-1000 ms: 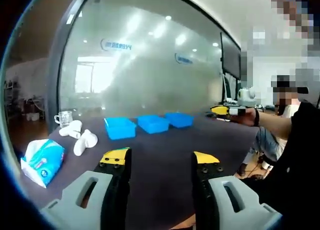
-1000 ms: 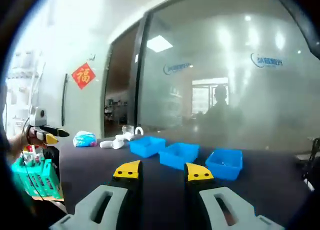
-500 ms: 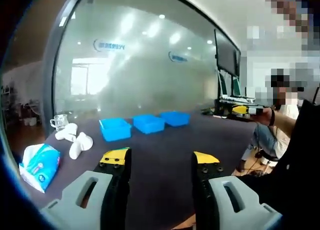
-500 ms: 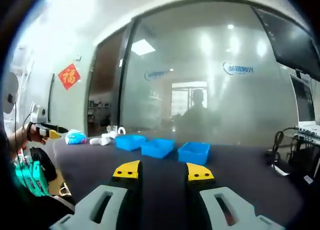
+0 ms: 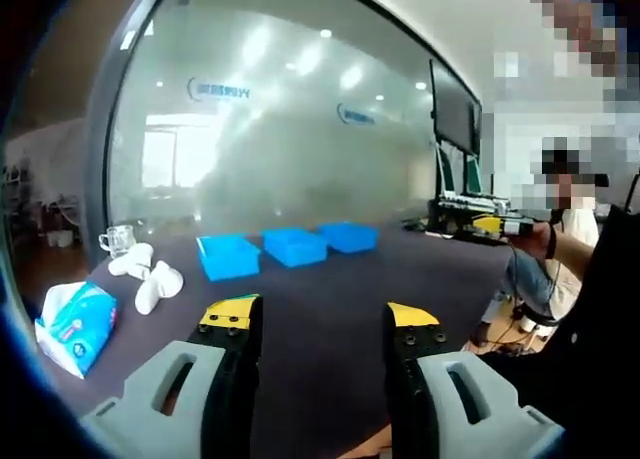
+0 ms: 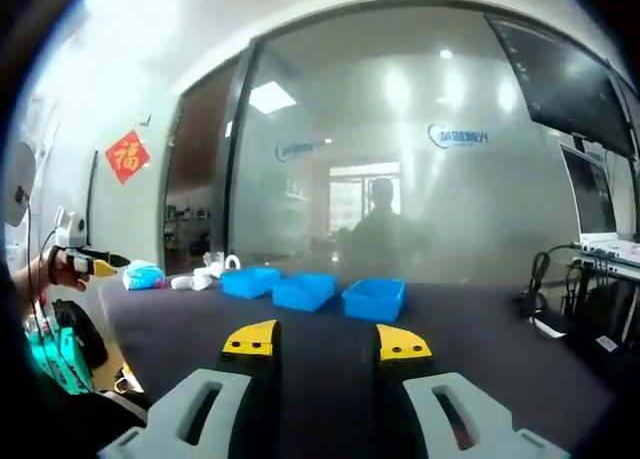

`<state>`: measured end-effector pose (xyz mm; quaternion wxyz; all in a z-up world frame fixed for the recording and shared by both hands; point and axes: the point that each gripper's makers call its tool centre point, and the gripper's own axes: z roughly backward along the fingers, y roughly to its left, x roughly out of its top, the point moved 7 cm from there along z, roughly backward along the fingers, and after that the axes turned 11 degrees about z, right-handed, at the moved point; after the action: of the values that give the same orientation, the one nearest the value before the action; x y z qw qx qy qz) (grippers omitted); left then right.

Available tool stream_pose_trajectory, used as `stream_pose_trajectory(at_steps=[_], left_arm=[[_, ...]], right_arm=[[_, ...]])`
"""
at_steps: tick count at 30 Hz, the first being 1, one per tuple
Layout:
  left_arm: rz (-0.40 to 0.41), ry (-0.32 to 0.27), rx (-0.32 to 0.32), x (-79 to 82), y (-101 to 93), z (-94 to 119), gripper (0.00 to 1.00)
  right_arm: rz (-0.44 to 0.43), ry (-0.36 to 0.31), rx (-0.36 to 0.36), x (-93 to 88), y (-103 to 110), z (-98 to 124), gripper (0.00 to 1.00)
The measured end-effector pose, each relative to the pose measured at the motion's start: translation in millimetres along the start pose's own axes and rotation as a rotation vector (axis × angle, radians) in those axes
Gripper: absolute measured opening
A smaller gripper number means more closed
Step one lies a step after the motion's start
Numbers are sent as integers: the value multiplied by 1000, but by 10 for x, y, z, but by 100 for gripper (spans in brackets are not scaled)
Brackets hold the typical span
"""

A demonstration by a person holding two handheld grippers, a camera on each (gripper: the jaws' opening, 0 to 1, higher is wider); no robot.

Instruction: Sort the screws, nuts, and washers into the corresponding bins

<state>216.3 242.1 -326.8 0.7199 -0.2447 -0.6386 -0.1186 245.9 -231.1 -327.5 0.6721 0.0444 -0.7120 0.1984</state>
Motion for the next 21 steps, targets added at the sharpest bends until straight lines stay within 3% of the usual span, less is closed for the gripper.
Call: stream_pose_trajectory(at_steps=[21], left_arm=[[32, -21, 42, 73, 61, -1, 47]], right_arm=[[-11, 18, 9, -29, 32, -79, 35]])
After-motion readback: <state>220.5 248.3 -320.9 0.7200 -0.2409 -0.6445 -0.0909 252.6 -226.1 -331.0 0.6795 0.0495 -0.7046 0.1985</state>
